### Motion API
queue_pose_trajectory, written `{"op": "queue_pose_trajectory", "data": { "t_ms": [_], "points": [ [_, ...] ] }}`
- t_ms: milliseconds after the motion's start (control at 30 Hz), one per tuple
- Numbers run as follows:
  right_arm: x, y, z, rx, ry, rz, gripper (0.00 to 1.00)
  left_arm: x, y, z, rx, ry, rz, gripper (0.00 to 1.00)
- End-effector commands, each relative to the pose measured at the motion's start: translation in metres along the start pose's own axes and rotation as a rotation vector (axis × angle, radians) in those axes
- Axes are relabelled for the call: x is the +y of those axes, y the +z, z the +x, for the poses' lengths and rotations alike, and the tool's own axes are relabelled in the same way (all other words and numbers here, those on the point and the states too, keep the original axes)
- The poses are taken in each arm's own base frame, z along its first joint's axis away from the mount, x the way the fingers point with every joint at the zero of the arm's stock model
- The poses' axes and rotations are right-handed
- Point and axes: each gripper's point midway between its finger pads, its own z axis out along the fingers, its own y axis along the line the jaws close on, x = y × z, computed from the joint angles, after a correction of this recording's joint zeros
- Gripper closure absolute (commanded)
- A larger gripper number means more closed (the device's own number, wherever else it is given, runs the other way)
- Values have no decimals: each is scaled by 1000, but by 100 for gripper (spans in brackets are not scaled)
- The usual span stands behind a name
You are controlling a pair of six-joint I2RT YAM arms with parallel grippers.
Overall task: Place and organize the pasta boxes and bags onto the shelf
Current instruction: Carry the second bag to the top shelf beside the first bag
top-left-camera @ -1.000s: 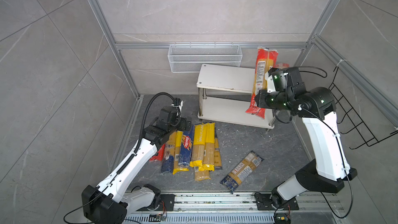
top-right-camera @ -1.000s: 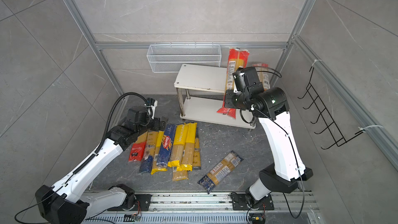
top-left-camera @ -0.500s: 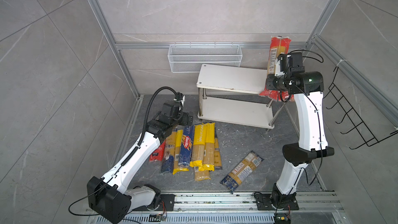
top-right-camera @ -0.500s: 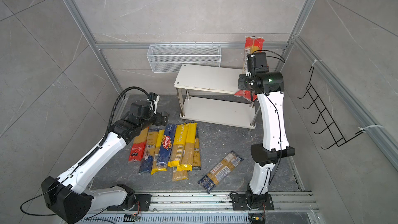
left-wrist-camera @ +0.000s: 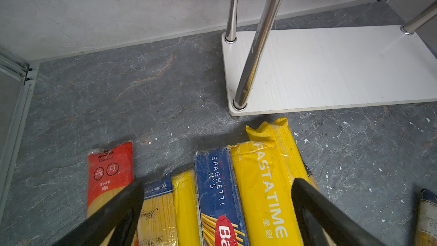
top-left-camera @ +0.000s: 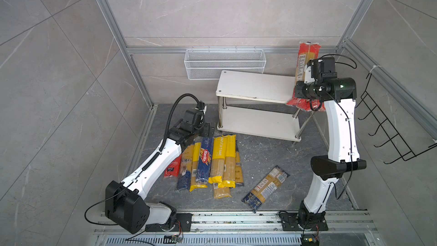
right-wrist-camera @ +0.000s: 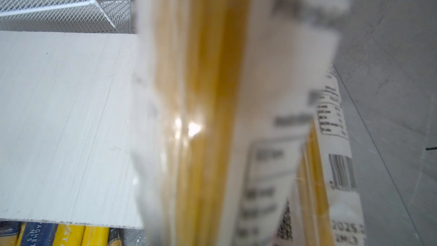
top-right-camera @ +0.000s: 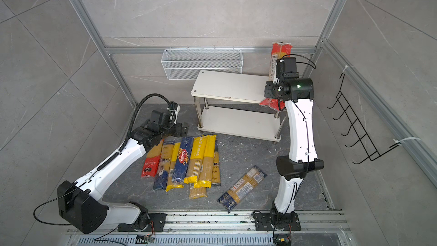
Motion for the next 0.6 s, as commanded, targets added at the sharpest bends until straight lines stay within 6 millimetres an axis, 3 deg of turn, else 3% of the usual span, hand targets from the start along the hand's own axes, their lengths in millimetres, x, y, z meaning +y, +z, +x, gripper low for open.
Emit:
{"op": "queue_pose_trajectory", "data": {
  "t_ms": [0,67,267,567],
  "points": [
    [-2,-1,-27,-106,22,9,46,-2,-8,-22,-61,16,2,0],
    [-2,4,-26,-99,26,13,38,-2,-8,-21,-60,21,2,0],
    [0,4,-29,-108,48,1,36,0,-9,-20,-60,40,-10,0],
    [2,-29,-39,-170,84,-47,32,1,-9,-20,-62,68,-16,0]
  ]
}}
